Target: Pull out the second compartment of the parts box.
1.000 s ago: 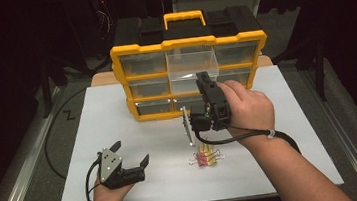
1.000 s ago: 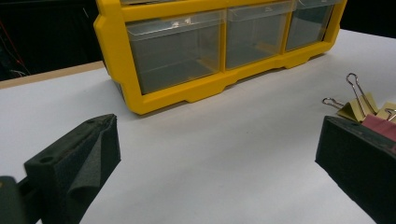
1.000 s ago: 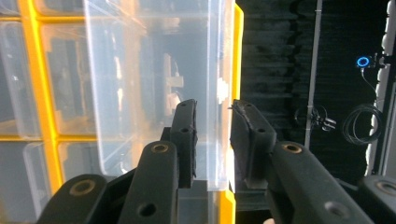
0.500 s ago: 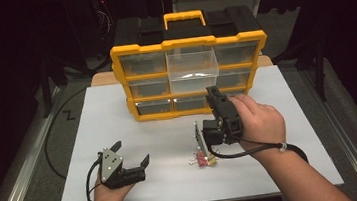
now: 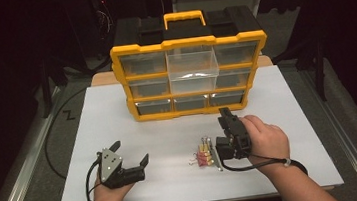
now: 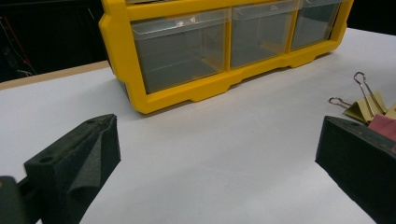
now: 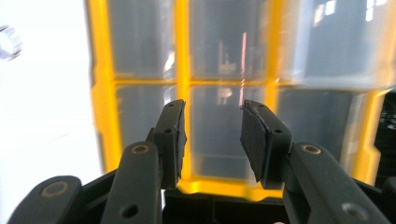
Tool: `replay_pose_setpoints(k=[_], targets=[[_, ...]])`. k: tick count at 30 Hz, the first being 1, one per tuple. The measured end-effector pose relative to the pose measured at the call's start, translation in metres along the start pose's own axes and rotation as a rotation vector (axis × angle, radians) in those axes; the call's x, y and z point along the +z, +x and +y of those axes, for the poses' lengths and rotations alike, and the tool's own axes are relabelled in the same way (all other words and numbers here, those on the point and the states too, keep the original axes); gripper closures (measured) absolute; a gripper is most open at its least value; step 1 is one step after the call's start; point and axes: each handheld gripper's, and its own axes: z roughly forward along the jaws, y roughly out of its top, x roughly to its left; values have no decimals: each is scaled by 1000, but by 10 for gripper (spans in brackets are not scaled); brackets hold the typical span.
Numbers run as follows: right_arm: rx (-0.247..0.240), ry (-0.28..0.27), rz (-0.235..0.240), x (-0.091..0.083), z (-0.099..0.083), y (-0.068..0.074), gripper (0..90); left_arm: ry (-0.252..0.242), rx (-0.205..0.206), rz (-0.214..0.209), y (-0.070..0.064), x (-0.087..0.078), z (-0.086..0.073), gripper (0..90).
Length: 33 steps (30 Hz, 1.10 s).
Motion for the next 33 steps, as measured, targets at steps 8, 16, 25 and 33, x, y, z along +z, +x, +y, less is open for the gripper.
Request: replay_pose_setpoints(k=[8,16,25,33], targets=[[-5,27,64,10,-19,37,611,-5,-15,5,1,0,0,7],[-11,71,113,16,-36,70,601,-1,-13,9,1,1,-1,7],[2,122,124,13,-62,95,597,7,-15,12,1,1,-1,6],[29,159,180,14,-65,92,437,-5,-22,19,2,-1,-1,6]])
